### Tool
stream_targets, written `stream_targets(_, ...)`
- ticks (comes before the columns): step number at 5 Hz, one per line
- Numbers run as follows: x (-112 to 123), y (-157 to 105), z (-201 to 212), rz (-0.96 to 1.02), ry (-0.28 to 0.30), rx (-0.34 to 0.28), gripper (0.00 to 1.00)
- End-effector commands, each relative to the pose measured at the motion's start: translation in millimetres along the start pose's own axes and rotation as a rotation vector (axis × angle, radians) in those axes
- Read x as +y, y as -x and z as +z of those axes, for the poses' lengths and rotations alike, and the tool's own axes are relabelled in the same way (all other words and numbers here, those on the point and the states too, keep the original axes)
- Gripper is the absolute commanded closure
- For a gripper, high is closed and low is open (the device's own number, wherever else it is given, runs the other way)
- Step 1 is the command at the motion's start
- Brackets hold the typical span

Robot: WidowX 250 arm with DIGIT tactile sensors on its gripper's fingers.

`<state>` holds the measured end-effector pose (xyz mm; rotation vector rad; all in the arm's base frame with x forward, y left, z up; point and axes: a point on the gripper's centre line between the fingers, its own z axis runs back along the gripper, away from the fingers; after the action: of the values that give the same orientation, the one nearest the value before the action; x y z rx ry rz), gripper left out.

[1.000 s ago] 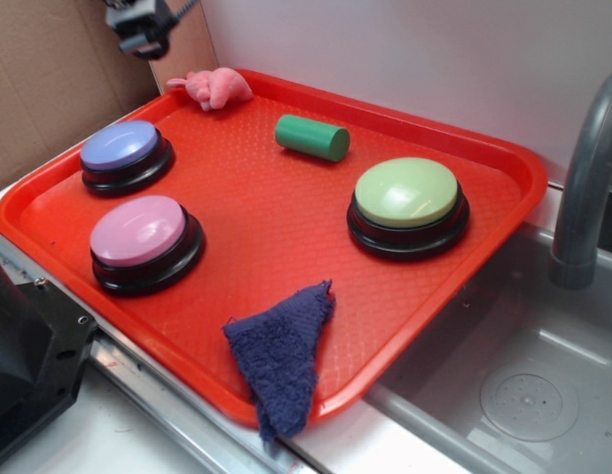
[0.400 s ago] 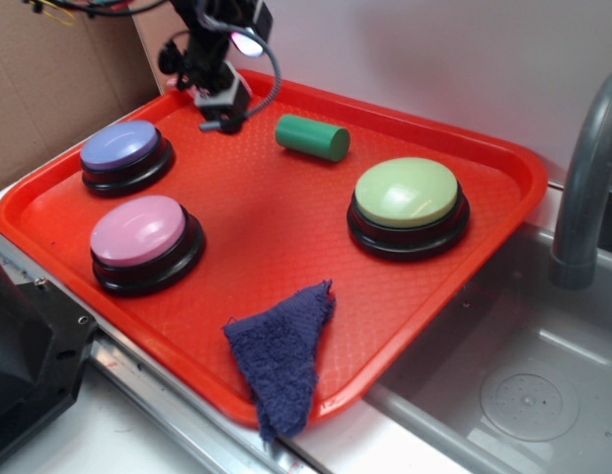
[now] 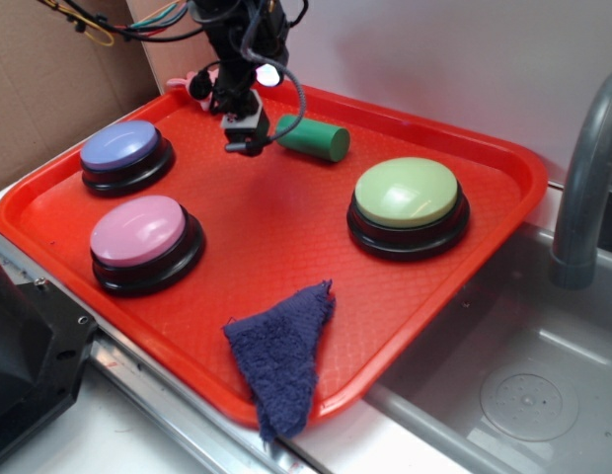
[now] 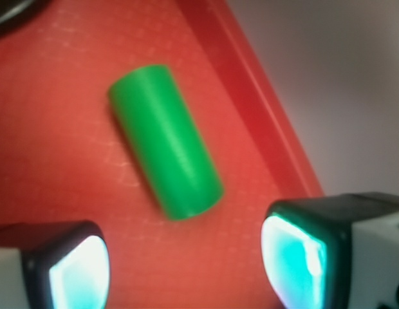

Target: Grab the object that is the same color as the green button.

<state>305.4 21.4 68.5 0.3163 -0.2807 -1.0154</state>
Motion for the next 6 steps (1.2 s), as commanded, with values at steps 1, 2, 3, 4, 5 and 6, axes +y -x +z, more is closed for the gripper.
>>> stream_targets(1,4.2,-36.3,4.4,-0.090,0.004,-0.017,0.00)
stream_targets(2,-1.2,-38.4,-6.6,-0.130,0.088,0.001,0.00)
stream_targets(3,-4.1,-40.0,-12.6,-0.109,0.103,-0.034,0.00)
stream_targets(4,-5.2,-36.4,-13.4,-0.093,0.081,-0.064,0.00)
stream_targets(5,-5.0,-33.0,-15.0,-0.061,0.067,-0.109,0.00)
stream_targets(6,-5.4,-27.7,-21.5,-0.038,0.082,-0.111,0.00)
